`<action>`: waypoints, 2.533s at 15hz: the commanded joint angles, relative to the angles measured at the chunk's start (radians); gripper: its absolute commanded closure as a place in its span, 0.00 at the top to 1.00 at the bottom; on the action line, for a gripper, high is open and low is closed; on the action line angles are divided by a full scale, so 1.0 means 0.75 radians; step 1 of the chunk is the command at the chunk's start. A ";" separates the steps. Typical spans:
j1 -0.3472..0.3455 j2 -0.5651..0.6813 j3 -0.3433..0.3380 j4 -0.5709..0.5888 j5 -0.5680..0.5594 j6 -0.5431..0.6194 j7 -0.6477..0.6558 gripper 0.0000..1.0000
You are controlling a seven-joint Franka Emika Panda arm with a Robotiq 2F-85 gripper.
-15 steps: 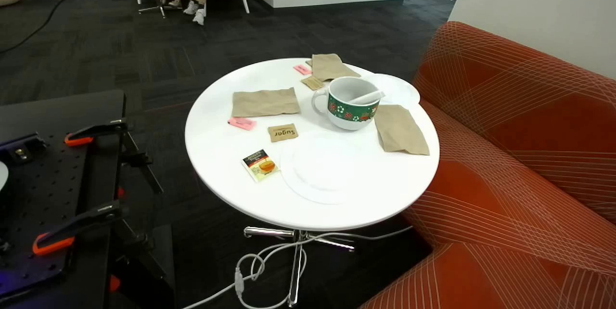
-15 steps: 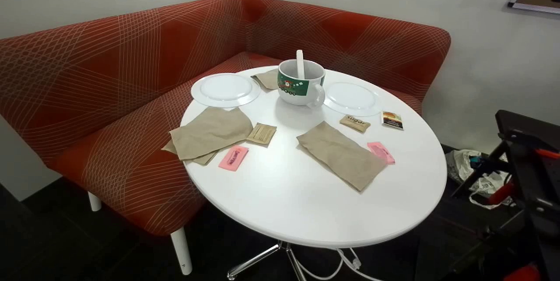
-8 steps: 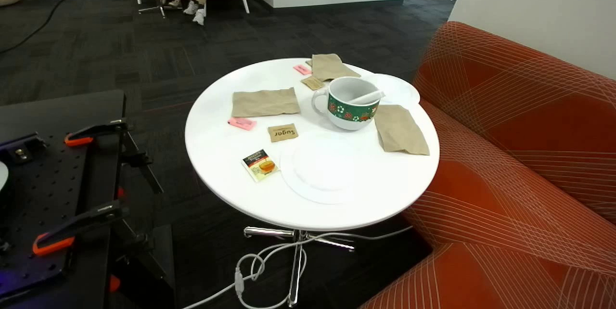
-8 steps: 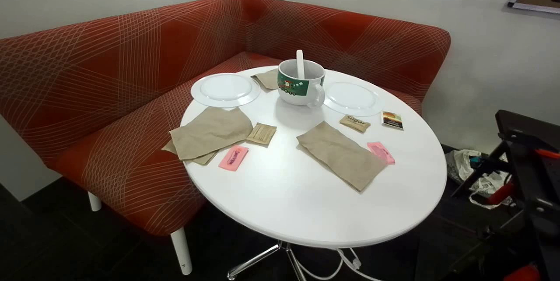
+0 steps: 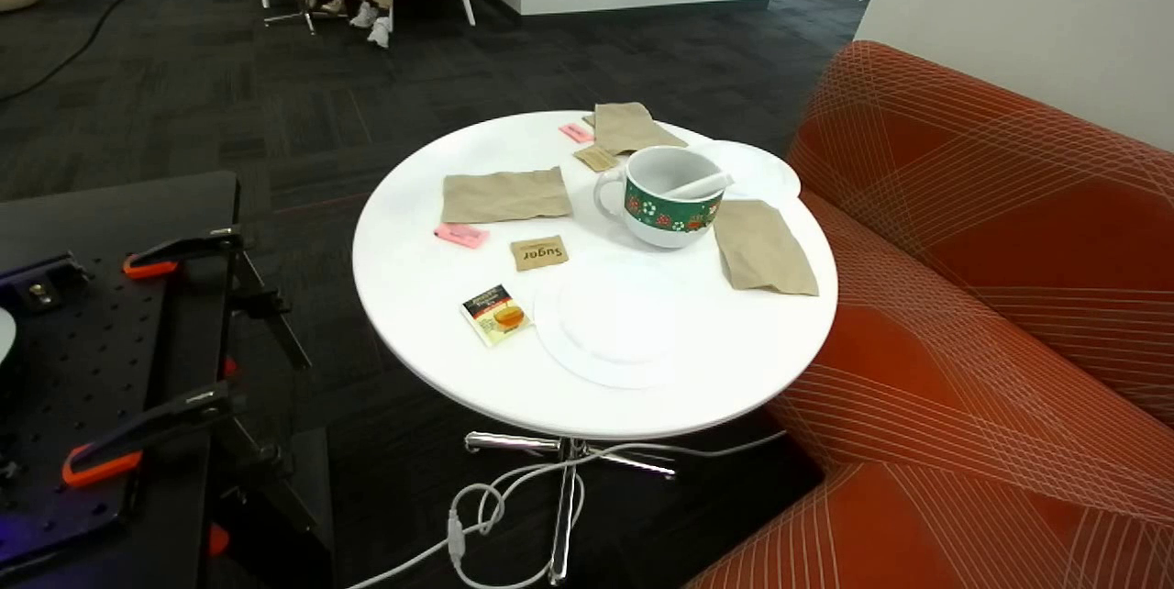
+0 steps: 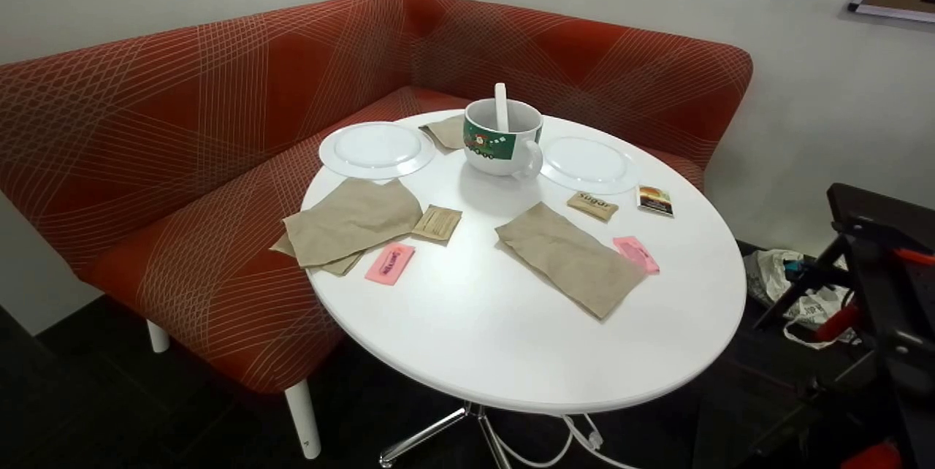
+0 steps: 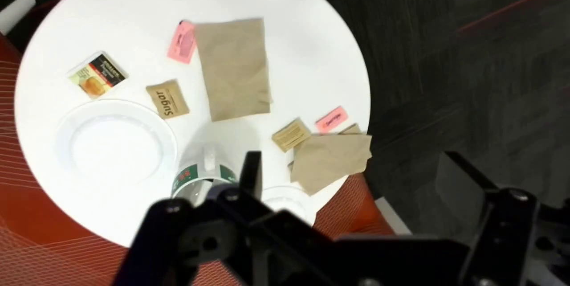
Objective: Pick up the pen from the mug cup and put it on the table.
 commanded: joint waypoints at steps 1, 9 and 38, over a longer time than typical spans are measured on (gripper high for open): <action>-0.106 0.170 0.046 0.096 -0.120 0.110 0.217 1.00; -0.171 0.543 0.010 0.219 -0.495 0.274 0.686 1.00; 0.052 1.236 -0.357 0.591 -0.813 0.598 0.985 1.00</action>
